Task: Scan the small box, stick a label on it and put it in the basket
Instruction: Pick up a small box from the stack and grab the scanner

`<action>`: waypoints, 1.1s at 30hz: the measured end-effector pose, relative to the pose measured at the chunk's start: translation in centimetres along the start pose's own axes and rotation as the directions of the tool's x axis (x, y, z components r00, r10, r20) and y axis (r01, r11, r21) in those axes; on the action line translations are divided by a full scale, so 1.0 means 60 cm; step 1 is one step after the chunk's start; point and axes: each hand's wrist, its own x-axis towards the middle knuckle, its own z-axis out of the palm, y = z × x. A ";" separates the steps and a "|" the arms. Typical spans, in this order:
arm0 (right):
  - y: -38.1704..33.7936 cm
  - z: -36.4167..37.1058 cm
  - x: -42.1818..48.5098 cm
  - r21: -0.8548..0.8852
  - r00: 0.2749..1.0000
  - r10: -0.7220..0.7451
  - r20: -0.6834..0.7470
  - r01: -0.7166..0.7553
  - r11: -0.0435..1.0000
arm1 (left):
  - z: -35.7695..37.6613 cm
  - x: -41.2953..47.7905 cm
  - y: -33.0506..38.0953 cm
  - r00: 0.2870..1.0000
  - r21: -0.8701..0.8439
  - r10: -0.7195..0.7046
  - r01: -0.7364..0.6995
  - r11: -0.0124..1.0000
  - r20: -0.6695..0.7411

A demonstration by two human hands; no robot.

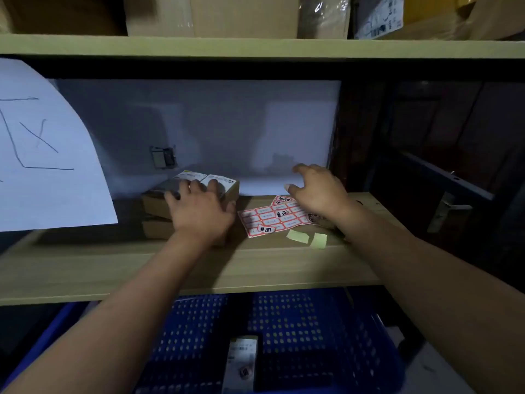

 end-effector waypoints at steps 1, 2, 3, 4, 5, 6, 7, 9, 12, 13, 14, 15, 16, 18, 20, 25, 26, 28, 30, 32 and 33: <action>0.006 0.002 -0.002 0.003 1.000 0.005 -0.003 -0.005 1.000 | 0.001 0.000 0.000 1.000 0.006 -0.018 0.018 1.000 0.003; 0.009 0.002 -0.005 0.011 1.000 0.017 -0.006 -0.017 1.000 | 0.003 0.000 0.002 0.999 0.011 -0.030 0.030 0.999 -0.021; 0.017 0.008 -0.008 0.030 1.000 0.027 -0.006 -0.026 0.999 | 0.011 0.002 0.001 0.999 0.015 -0.038 0.039 0.999 -0.039; 0.017 0.009 -0.018 0.049 0.999 0.040 0.015 -0.040 0.998 | 0.017 0.003 -0.002 0.996 0.013 -0.051 0.052 0.999 -0.071; 0.021 0.018 -0.021 0.059 0.998 0.044 0.035 -0.046 0.997 | 0.023 0.004 -0.001 0.995 0.013 -0.059 0.060 0.998 -0.076; 0.022 0.026 -0.026 0.061 0.997 0.045 0.063 -0.049 0.997 | 0.027 0.004 -0.001 0.995 0.012 -0.063 0.064 0.998 -0.072; 0.023 0.035 -0.030 0.062 0.995 0.041 0.087 -0.047 0.997 | 0.031 0.006 -0.004 0.995 0.008 -0.067 0.067 0.998 -0.073; 0.023 0.054 -0.039 0.071 0.991 0.056 0.125 -0.065 0.995 | 0.033 0.007 -0.010 0.994 -0.019 -0.071 0.069 0.997 -0.087; 0.029 0.083 -0.048 0.123 0.985 0.069 0.157 -0.088 0.988 | 0.040 0.002 -0.014 0.988 -0.098 -0.055 0.041 0.994 -0.143; 0.033 0.091 -0.049 0.137 0.984 0.068 0.165 -0.091 0.986 | 0.042 0.000 -0.014 0.984 -0.132 -0.048 0.025 0.991 -0.174; 0.036 0.095 -0.052 0.156 0.983 0.066 0.172 -0.094 0.983 | 0.042 -0.003 -0.014 0.976 -0.169 -0.046 0.010 0.986 -0.214; 0.040 0.101 -0.053 0.179 0.983 0.068 0.171 -0.099 0.979 | 0.042 -0.006 -0.015 0.967 -0.205 -0.049 -0.003 0.979 -0.250; 0.042 0.103 -0.054 0.202 0.984 0.067 0.163 -0.100 0.974 | 0.041 -0.009 -0.015 0.956 -0.237 -0.055 -0.016 0.971 -0.289; 0.047 0.102 -0.057 0.237 0.988 0.068 0.136 -0.099 0.967 | 0.035 -0.018 -0.013 0.942 -0.288 -0.060 -0.039 0.957 -0.330; 0.052 0.093 -0.068 0.261 0.995 0.072 0.072 -0.088 0.961 | 0.030 -0.031 -0.011 0.917 -0.349 -0.059 -0.090 0.933 -0.394; 0.110 0.059 -0.130 0.076 0.964 0.138 -0.228 -0.124 0.989 | 0.025 -0.079 0.011 0.896 -0.587 -0.049 -0.247 0.771 -0.441; 0.126 0.053 -0.144 0.035 0.946 0.173 -0.275 -0.170 0.985 | 0.026 -0.090 0.017 0.905 -0.641 -0.047 -0.262 0.722 -0.422; 0.156 0.046 -0.164 -0.031 0.919 0.255 -0.300 -0.277 0.960 | 0.028 -0.110 0.028 0.924 -0.748 -0.052 -0.272 0.606 -0.378; 0.178 0.046 -0.173 -0.057 0.910 0.351 -0.219 -0.371 0.927 | 0.034 -0.127 0.043 0.946 -0.837 -0.072 -0.242 0.490 -0.315; 0.195 0.052 -0.174 -0.082 0.898 0.430 -0.095 -0.437 0.896 | 0.038 -0.137 0.060 0.977 -0.916 -0.102 -0.138 0.376 -0.188; 0.200 0.055 -0.173 -0.090 0.890 0.454 -0.034 -0.455 0.886 | 0.041 -0.140 0.066 0.989 -0.951 -0.112 -0.059 0.304 -0.097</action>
